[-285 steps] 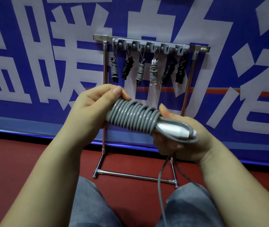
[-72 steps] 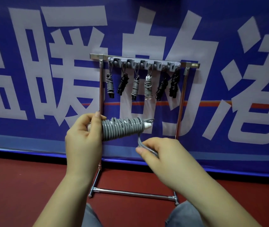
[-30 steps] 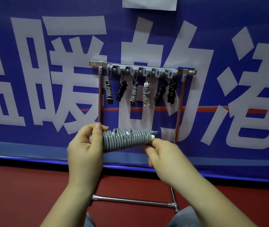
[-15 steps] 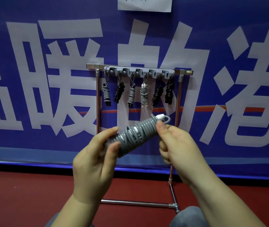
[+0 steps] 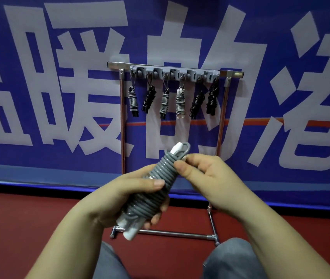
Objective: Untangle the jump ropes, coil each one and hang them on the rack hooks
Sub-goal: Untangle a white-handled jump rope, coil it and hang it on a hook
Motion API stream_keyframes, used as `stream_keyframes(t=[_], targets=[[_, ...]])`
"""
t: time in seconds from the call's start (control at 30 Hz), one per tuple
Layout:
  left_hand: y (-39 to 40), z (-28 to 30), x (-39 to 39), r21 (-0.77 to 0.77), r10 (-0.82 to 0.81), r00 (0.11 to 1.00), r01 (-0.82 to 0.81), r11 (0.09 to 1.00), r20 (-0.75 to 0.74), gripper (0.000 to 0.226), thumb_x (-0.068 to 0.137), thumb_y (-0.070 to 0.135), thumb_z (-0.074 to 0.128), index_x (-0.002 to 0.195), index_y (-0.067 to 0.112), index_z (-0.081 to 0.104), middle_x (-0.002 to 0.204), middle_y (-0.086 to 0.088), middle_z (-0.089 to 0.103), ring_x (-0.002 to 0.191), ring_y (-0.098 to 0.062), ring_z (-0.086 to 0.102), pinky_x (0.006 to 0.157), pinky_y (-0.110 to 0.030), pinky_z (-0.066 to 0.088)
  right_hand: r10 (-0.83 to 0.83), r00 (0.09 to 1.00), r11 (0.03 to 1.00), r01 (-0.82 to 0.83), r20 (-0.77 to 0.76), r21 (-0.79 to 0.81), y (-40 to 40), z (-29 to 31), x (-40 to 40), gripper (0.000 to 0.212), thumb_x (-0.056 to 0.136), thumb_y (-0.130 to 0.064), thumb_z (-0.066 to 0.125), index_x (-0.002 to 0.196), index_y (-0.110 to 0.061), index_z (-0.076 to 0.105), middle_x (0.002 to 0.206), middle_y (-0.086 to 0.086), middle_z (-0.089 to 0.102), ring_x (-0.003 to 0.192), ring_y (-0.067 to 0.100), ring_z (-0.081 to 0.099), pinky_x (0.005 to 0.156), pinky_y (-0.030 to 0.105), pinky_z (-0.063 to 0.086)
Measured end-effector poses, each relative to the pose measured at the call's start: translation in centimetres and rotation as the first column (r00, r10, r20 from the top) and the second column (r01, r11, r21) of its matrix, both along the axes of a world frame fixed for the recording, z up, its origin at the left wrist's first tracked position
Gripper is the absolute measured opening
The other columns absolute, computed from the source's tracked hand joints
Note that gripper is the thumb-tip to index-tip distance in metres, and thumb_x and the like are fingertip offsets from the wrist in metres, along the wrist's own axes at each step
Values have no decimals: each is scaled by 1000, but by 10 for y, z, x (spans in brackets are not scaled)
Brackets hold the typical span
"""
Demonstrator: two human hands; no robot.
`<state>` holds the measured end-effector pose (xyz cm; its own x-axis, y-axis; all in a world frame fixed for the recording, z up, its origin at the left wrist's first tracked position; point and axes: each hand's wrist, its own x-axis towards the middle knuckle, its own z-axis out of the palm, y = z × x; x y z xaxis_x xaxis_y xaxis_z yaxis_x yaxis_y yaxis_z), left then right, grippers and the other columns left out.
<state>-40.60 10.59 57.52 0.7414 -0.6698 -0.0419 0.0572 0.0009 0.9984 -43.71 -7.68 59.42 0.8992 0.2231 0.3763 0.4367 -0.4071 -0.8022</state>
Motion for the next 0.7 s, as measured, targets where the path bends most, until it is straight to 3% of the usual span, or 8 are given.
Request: stream_keyframes(t=[0.1,0.13,0.2,0.27,0.33,0.4,0.5,0.7], targets=[[-3,-2,2,-28,-23,998,25,999,61,58,67,25,71,123,28,56,69,-15,60,56,-26,59,50,-29,50,-66,995,992,59,-70,-108,0,-3,3,20,87,-40,53,73,-32,64,42,-11,48,40,2,45,47,12,33],[-4,-3,4,0,30,995,-30,1000,96,60,67,26,72,124,34,54,71,-16,61,58,-29,60,53,-33,52,-96,992,991,88,-79,-101,0,-5,4,25,86,-43,54,67,-31,63,39,-10,40,38,3,36,45,14,29],[-10,-4,4,56,126,970,-141,988,208,71,66,30,78,129,42,48,77,-14,66,65,-32,62,64,-42,55,-135,988,990,130,-81,-62,0,-5,6,26,82,-47,56,65,-30,67,40,-7,37,39,4,32,44,18,30],[-15,-5,4,97,183,924,-227,969,336,79,71,24,79,134,48,38,78,-9,65,62,-23,60,61,-36,53,-162,984,986,158,-73,-52,1,-5,9,32,73,-56,57,73,-28,71,47,1,55,44,16,49,49,31,42],[-19,-7,2,115,228,823,-332,936,520,84,77,19,75,135,56,27,90,-8,66,59,-12,55,55,-28,51,-204,978,978,201,-44,-64,3,-3,9,43,65,-63,58,75,-24,72,69,14,68,68,31,62,67,43,49],[-22,-12,3,69,244,709,-381,922,661,91,79,19,73,136,63,16,104,3,65,66,-4,58,62,-19,52,-269,963,955,268,6,-126,3,0,9,43,70,-61,59,62,-20,67,53,6,58,51,23,50,55,36,41],[-27,-16,4,55,217,616,-391,919,757,89,83,21,69,136,64,12,129,29,49,105,8,56,85,-14,48,-389,919,882,392,66,-263,5,0,9,57,78,-62,51,47,-16,38,40,-4,30,41,13,30,48,30,27],[-39,-30,4,249,176,646,-511,823,743,59,83,29,66,129,43,31,113,13,62,98,-11,60,85,-40,50,-506,859,687,459,83,-564,14,-21,13,55,93,-57,29,57,-18,38,57,1,42,57,20,45,51,31,28]])
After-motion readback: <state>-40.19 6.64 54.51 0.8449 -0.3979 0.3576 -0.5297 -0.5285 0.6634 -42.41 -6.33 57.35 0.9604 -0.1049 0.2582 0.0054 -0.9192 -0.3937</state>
